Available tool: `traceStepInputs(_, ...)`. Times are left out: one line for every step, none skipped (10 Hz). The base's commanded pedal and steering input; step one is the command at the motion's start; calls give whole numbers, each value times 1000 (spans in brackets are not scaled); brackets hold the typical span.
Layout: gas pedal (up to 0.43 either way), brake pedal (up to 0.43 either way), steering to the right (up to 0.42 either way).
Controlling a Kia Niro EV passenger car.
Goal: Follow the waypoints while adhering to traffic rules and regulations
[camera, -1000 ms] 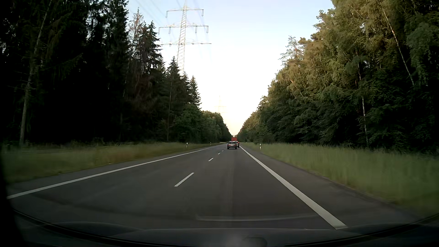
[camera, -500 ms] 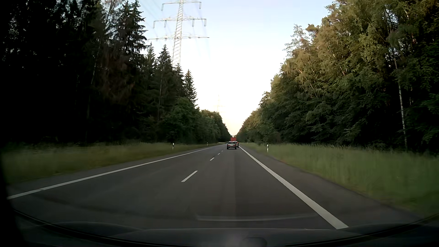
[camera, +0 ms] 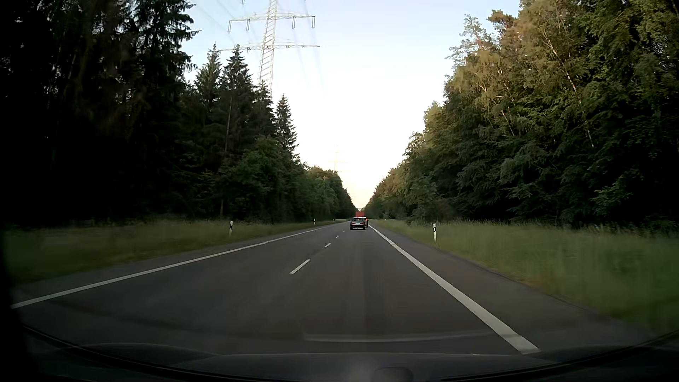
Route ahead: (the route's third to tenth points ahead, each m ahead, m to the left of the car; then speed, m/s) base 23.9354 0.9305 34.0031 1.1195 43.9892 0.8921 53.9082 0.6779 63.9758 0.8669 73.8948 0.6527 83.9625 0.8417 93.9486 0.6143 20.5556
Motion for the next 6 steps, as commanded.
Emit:
traceStepInputs(59, 18, 3)
traceStepInputs(59, 24, 3)
traceStepInputs(59, 24, 3)
traceStepInputs(59, 24, 3)
traceStepInputs(59, 18, 4)
traceStepInputs(59, 24, 3)
